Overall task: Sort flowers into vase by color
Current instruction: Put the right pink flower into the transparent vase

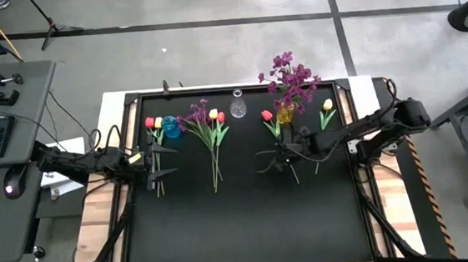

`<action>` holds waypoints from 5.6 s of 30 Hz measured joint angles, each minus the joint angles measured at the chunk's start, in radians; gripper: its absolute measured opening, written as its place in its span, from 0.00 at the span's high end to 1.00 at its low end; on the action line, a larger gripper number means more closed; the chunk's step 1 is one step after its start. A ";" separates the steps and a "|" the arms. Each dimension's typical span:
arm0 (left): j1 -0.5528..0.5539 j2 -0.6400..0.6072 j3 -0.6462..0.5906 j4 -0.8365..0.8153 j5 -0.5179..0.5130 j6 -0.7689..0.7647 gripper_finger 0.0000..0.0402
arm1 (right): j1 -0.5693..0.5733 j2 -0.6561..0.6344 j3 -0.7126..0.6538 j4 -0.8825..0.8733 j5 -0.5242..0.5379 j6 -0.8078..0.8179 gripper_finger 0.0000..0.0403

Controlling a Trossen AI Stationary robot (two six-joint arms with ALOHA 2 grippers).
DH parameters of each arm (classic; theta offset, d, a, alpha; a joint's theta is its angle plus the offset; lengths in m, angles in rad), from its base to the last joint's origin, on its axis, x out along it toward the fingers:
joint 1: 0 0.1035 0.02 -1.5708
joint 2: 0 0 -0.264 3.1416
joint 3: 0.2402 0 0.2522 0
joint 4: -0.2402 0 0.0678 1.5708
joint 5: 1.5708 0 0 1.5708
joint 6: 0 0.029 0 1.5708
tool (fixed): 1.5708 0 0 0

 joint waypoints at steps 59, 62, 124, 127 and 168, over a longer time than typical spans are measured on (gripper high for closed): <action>0.000 0.000 0.000 0.000 0.000 0.000 0.35 | -0.228 0.299 0.093 2.018 -0.243 -1.005 1.00; 0.000 0.000 0.000 0.000 0.000 0.000 0.35 | -0.267 0.387 0.194 2.014 -0.173 -1.086 1.00; 0.000 0.000 0.000 0.000 0.000 0.000 0.35 | -0.305 0.564 0.433 1.839 0.202 -1.412 0.54; 0.000 0.000 0.000 0.000 0.000 0.000 0.35 | -0.291 0.564 0.433 1.839 0.243 -1.443 0.48; 0.000 0.000 0.000 0.000 0.000 0.000 0.35 | 0.004 0.543 0.432 0.691 -0.018 -0.692 0.44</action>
